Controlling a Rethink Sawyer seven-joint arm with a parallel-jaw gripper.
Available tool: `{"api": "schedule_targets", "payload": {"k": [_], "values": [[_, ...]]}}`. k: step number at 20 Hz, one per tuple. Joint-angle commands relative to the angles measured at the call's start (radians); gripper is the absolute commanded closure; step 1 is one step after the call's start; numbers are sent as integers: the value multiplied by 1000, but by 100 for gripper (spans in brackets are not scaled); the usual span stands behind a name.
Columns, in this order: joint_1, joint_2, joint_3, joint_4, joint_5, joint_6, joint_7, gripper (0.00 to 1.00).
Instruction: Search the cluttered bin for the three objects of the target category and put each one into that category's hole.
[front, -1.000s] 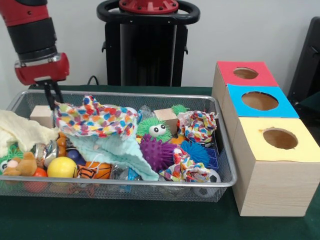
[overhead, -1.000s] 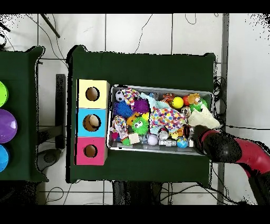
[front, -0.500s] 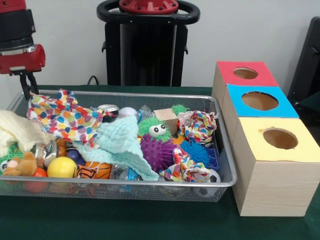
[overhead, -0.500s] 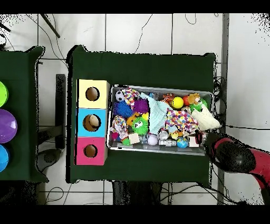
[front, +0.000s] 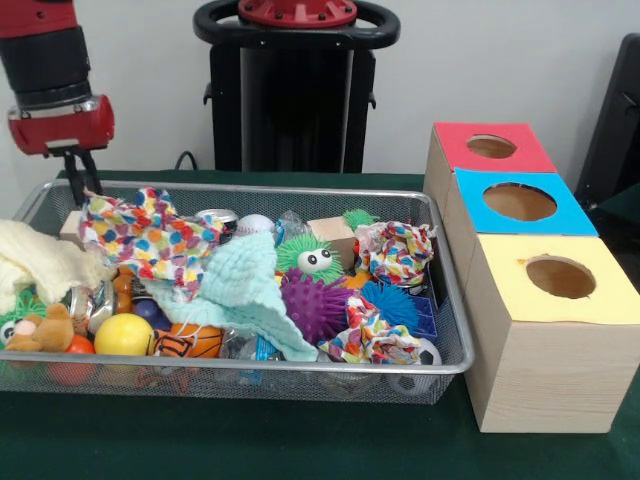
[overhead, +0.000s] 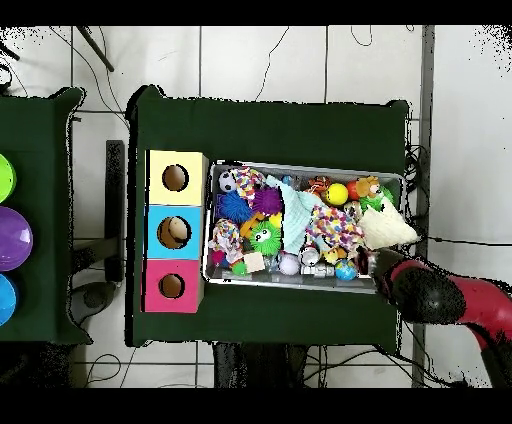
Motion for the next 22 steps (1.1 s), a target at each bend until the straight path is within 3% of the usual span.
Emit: {"api": "schedule_targets", "payload": {"k": [1,6,7,10,14,22], "values": [[134,95,-5,43,-131,-73,-99,100],[229,88,-49,41,-151,-115,11,100],[239,86,-57,42,-151,-130,25,0],[277,62,-96,39,-176,-186,100,0],[290,75,-90,40,-168,-215,73,0],[361,37,-148,64,-148,-286,125,0]]}}
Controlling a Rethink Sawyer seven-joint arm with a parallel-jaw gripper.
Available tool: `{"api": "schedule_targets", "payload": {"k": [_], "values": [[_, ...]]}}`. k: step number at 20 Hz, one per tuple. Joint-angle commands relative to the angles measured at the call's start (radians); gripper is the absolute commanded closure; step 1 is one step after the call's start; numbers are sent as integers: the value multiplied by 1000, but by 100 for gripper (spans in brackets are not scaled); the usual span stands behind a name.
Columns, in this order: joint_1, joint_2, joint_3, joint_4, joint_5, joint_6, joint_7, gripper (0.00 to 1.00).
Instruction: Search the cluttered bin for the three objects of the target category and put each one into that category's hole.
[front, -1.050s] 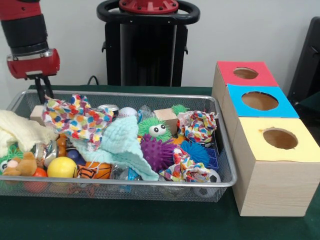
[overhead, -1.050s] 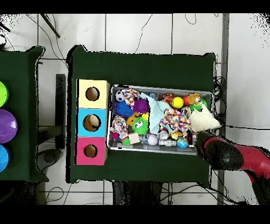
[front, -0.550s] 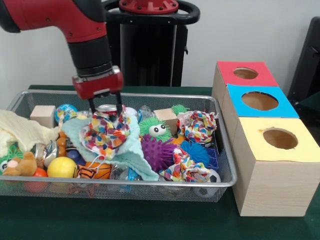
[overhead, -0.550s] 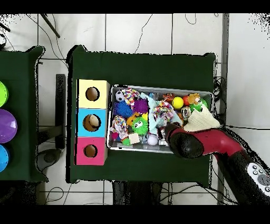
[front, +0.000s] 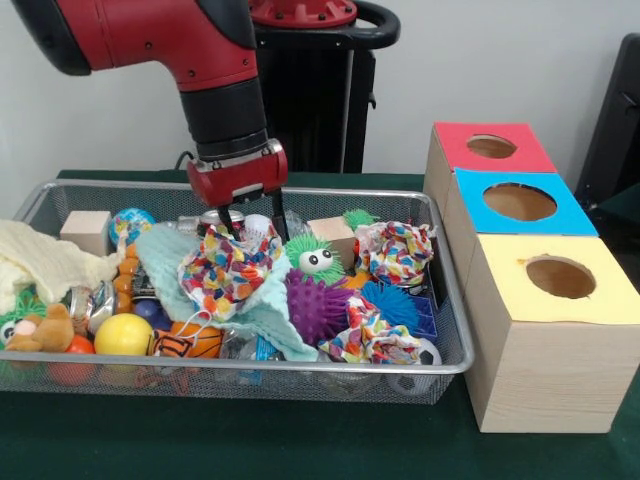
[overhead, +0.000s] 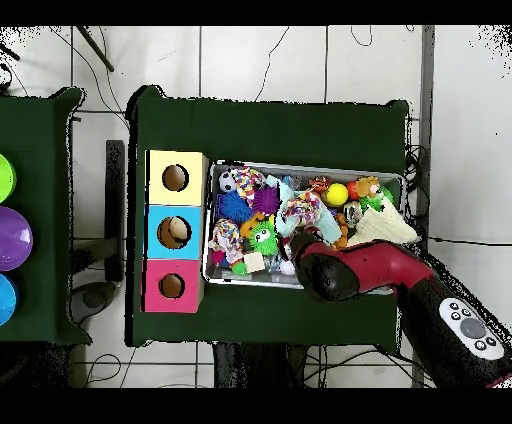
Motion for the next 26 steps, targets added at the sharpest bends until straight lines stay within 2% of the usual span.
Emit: {"api": "schedule_targets", "payload": {"k": [1,5,9,13,18,20,23,26], "values": [[41,-21,-88,29,-25,-66,129,0],[66,-47,-120,53,-11,-89,147,0],[97,-60,-193,88,-23,-145,187,0],[149,-109,-304,180,-11,-221,254,0],[166,-228,-354,323,64,-234,274,0],[201,-243,-402,343,68,-275,289,0],[254,-190,-473,318,62,-357,296,0],[310,-107,-535,267,73,-436,290,0]]}}
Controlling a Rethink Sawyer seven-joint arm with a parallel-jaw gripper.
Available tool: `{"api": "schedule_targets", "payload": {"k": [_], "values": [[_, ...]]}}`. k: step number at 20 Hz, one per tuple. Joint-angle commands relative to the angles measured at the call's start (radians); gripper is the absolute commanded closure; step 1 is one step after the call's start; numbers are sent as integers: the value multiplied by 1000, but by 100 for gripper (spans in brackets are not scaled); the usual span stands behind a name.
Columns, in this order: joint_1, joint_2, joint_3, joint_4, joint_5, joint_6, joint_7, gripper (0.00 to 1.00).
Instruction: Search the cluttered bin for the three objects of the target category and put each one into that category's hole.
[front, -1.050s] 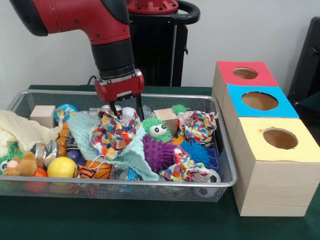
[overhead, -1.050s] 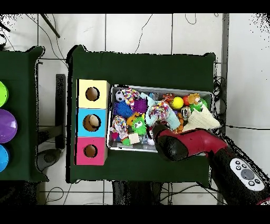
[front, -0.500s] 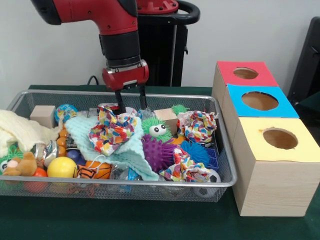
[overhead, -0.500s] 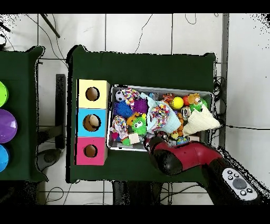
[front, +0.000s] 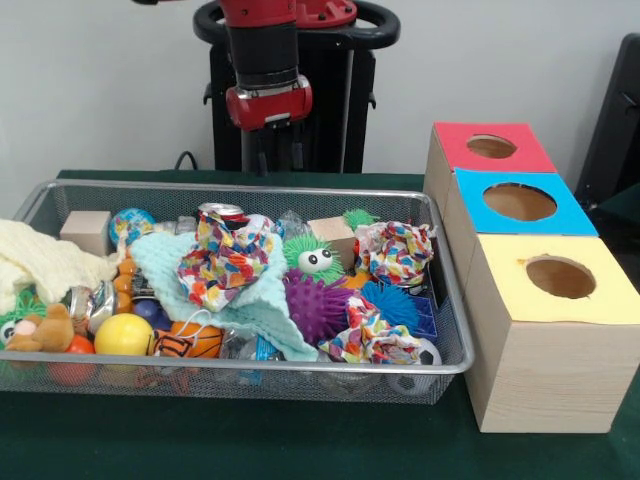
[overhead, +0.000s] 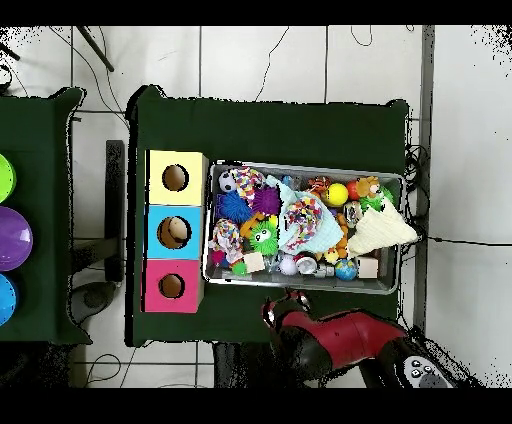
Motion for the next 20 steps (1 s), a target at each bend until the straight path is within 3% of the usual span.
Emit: {"api": "schedule_targets", "payload": {"k": [1,7,10,15,20], "values": [[78,80,-152,-32,48,-179,260,0],[128,154,-202,-70,99,-262,233,0],[126,153,-193,-73,117,-254,214,0],[79,86,-118,-62,143,-139,164,0],[11,-39,-12,-17,201,27,92,0]]}}
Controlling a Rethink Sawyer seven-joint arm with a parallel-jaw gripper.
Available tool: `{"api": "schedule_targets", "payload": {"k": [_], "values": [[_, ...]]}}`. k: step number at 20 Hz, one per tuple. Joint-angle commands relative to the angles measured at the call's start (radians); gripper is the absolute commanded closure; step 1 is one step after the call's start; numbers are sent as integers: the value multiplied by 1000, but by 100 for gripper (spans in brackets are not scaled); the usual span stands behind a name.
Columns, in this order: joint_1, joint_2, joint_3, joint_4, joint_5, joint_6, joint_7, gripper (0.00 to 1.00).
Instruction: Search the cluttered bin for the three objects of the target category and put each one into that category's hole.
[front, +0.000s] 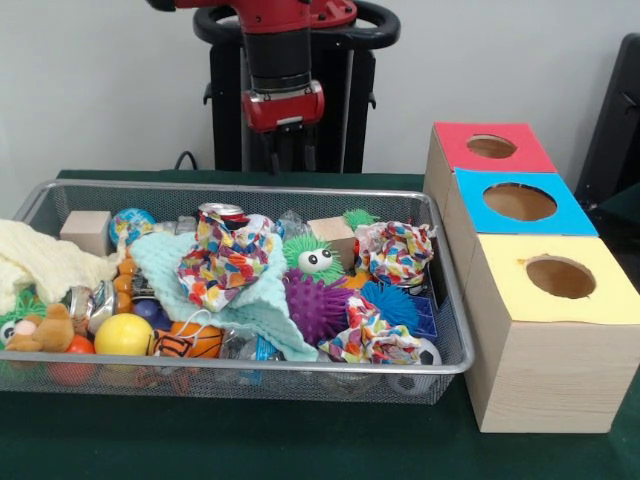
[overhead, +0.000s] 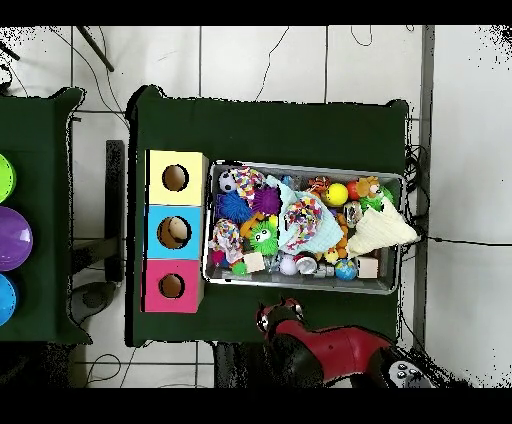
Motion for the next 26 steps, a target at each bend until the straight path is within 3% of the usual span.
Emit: {"api": "schedule_targets", "payload": {"k": [1,6,11,23,26], "values": [[-74,-133,144,-21,118,214,81,0],[-84,-201,190,-9,167,301,50,0],[-65,-178,216,-61,181,353,33,0],[46,87,121,-238,112,178,106,0],[45,166,118,-283,98,132,103,0]]}}
